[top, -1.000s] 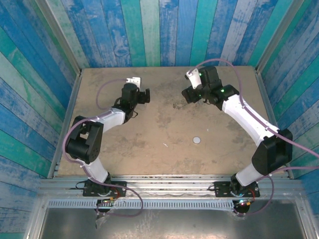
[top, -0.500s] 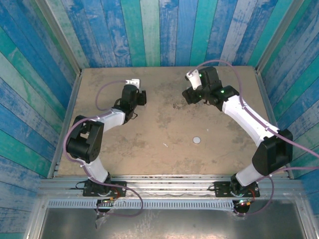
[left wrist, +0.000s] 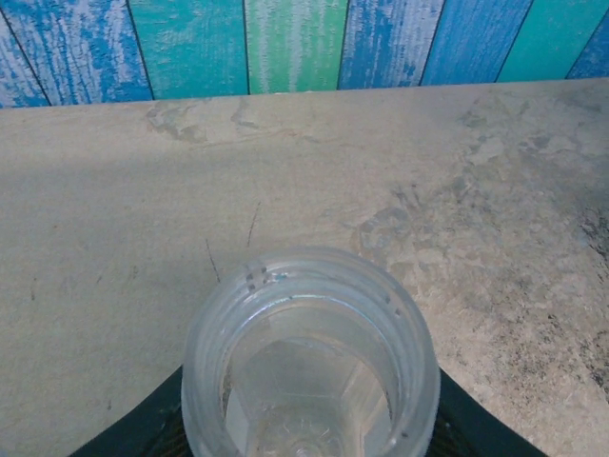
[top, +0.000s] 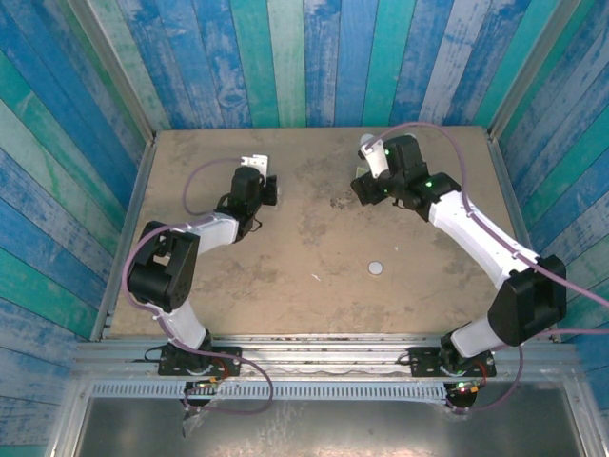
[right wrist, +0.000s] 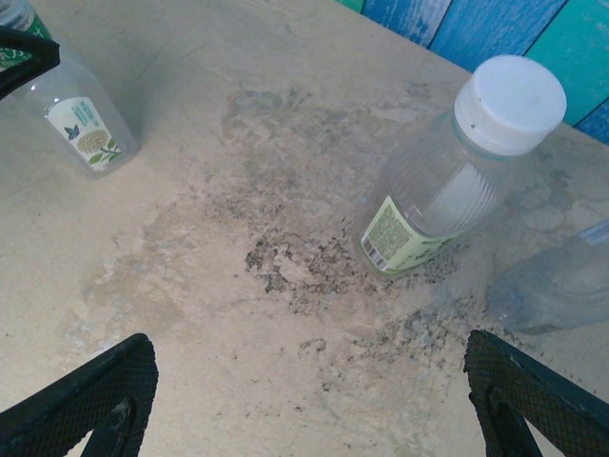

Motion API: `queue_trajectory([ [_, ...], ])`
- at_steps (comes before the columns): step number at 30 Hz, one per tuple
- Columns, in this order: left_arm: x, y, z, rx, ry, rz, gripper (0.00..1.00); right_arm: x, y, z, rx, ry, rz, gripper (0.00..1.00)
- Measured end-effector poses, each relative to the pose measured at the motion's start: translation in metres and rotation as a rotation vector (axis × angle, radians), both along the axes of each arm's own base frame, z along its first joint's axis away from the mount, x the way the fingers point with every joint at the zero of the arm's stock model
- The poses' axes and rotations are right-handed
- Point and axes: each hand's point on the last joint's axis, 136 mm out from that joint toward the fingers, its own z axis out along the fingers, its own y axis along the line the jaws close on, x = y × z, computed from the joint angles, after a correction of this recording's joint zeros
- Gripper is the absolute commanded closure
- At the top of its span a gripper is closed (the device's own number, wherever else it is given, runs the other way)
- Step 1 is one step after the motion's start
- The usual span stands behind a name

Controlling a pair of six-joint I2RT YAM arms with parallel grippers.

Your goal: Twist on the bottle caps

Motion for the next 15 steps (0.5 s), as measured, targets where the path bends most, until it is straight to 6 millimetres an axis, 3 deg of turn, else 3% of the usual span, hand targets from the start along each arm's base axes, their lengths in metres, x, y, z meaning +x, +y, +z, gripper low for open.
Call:
queue_trajectory([
  [8, -0.012, -0.025, -0.001, 0.031, -0.034, -0.191, 0.51, -0.006, -0.004, -0.015, 0.021, 0.036, -0.025, 0.13],
  [15, -0.042, -0.075, -0.002, 0.043, -0.074, -0.492, 0.52, -0.016, -0.024, -0.021, 0.085, 0.038, -0.085, 0.13],
])
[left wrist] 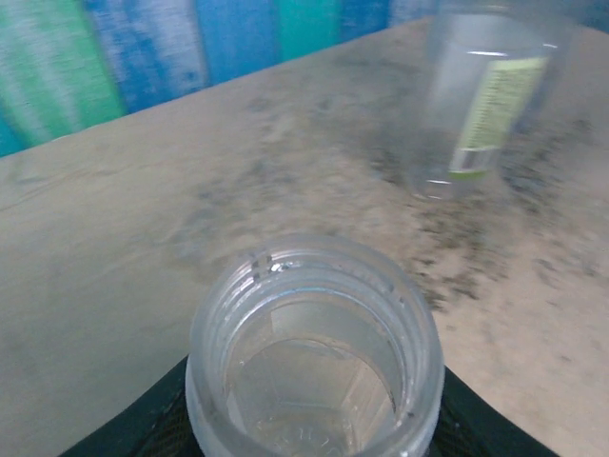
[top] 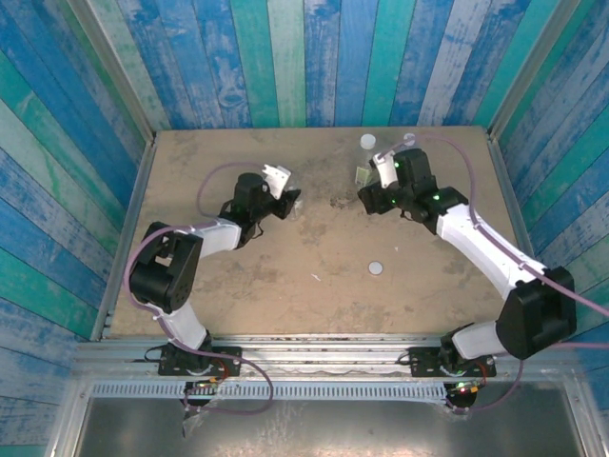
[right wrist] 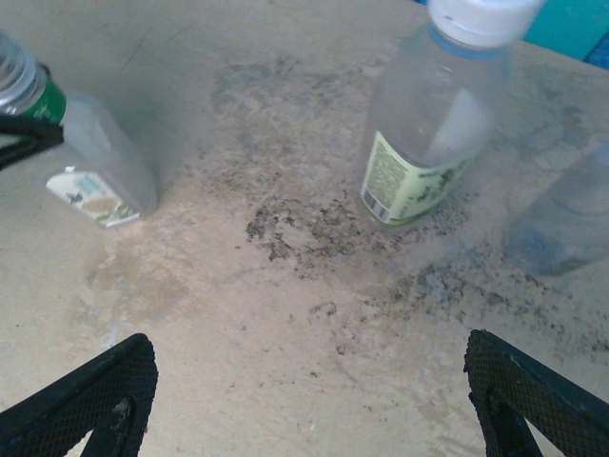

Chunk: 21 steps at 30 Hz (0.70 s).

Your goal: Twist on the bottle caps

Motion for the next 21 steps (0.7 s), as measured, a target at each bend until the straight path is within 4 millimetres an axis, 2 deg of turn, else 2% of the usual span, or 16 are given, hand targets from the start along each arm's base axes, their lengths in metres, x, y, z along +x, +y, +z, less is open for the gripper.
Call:
queue_trajectory([
  [5, -0.029, -0.03, -0.001, 0.011, -0.026, -0.231, 0.49, -0.008, -0.018, -0.001, 0.022, -0.01, -0.05, 0.13],
  [11, -0.073, -0.059, -0.003, 0.032, -0.057, -0.493, 0.49, -0.016, -0.024, -0.007, 0.032, -0.007, -0.072, 0.12],
  [16, -0.099, -0.071, -0.003, 0.018, -0.059, -0.637, 0.49, -0.018, -0.032, -0.008, 0.04, -0.009, -0.112, 0.09],
  [19, -0.107, -0.074, -0.004, 0.012, -0.061, -0.683, 0.46, -0.02, -0.036, -0.006, 0.056, -0.024, -0.13, 0.0],
  [21, -0.11, -0.075, -0.004, 0.011, -0.06, -0.699, 0.38, -0.023, -0.035, -0.004, 0.061, -0.041, -0.117, 0.0],
])
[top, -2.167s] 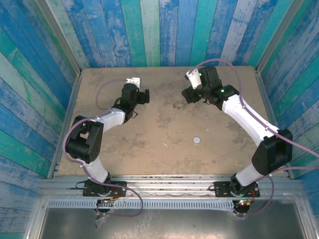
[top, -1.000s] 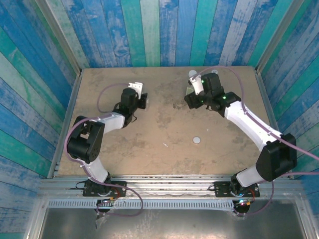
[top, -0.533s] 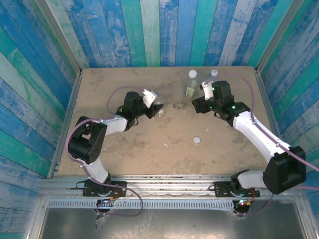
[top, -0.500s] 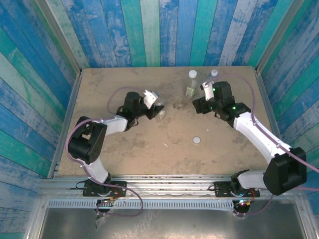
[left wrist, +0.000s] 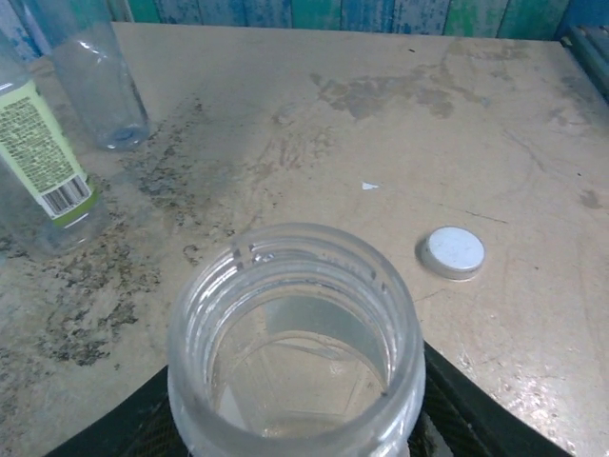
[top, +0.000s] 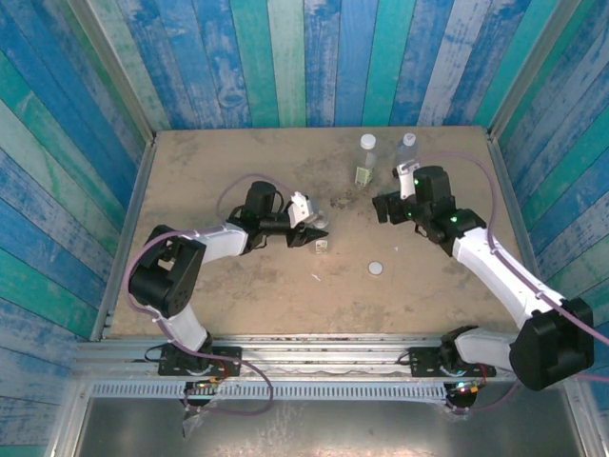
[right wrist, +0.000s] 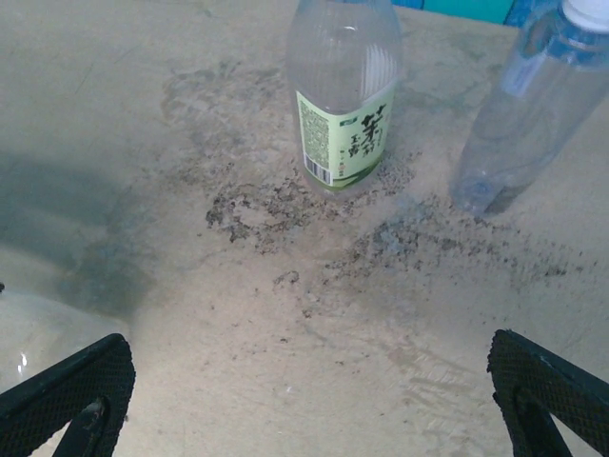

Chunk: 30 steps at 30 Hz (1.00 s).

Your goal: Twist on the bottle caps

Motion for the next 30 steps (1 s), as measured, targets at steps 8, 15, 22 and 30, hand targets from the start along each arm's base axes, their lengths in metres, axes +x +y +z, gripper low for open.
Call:
queue_trajectory([
  [8, -0.009, 0.003, -0.011, -0.007, 0.029, 0.003, 0.04, -0.013, 0.006, -0.014, 0.038, 0.007, 0.051, 0.0],
  [15, -0.022, 0.013, -0.019, -0.091, 0.037, 0.067, 0.06, -0.029, 0.024, -0.03, 0.026, 0.022, 0.091, 0.0],
  [22, -0.023, 0.022, -0.002, -0.208, -0.033, 0.137, 0.06, -0.063, 0.033, -0.065, -0.005, 0.077, 0.084, 0.0],
  [30, -0.013, 0.024, 0.004, -0.248, -0.067, 0.181, 0.06, -0.097, 0.03, -0.117, 0.017, 0.209, 0.046, 0.05],
])
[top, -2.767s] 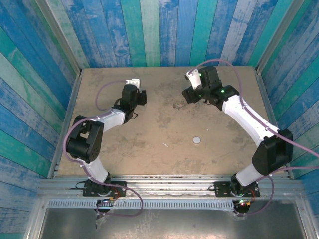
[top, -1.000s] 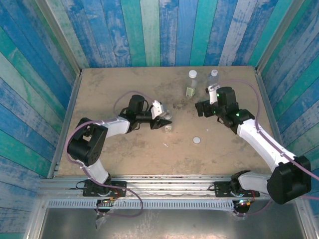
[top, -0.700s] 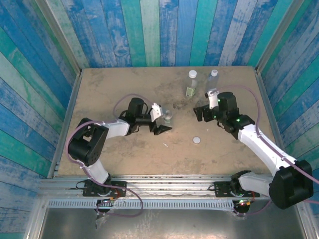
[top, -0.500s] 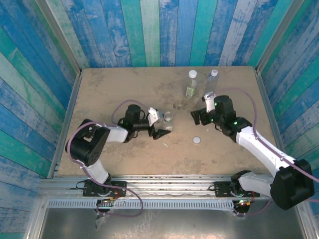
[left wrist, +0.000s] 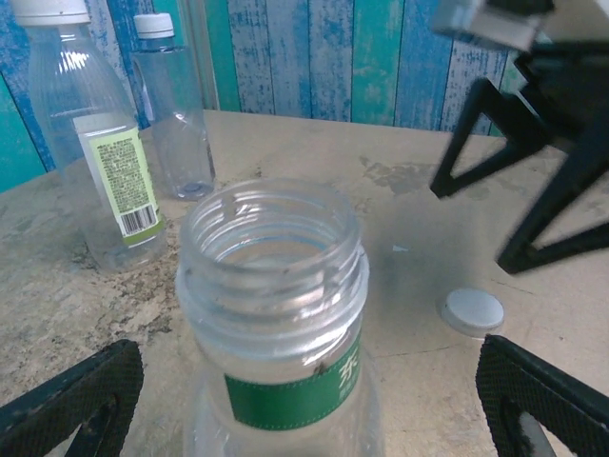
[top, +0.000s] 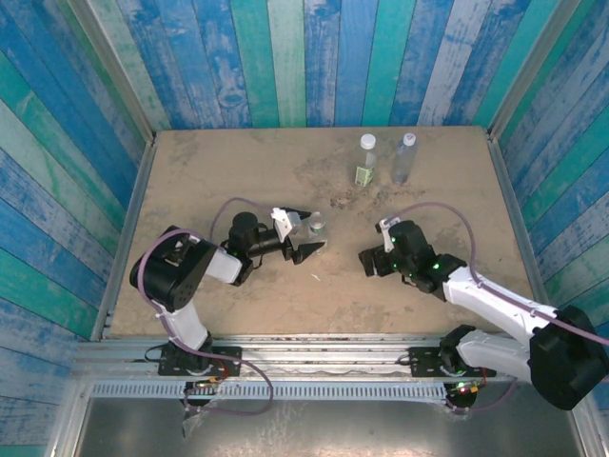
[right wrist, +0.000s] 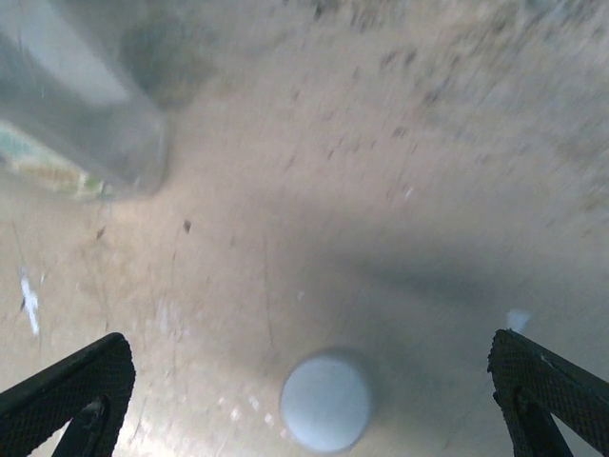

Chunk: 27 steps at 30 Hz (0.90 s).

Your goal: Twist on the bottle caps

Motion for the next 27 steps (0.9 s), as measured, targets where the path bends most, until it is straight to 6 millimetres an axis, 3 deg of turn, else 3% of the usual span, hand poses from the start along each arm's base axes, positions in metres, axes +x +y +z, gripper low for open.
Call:
queue_trajectory([
  [4, 0.005, 0.002, -0.001, -0.001, -0.004, 0.026, 0.06, -0.013, -0.003, -0.022, 0.002, 0.057, -0.018, 0.14],
  [10, 0.007, 0.005, -0.012, 0.004, 0.017, 0.059, 0.06, -0.015, -0.002, -0.041, -0.021, 0.101, -0.027, 0.29],
  [18, 0.007, 0.007, -0.016, 0.009, 0.024, 0.073, 0.06, -0.014, -0.006, -0.059, -0.078, 0.139, -0.047, 0.36],
  [27, 0.011, 0.005, -0.024, 0.035, 0.045, 0.07, 0.06, -0.005, -0.006, -0.06, -0.105, 0.132, -0.067, 0.41],
])
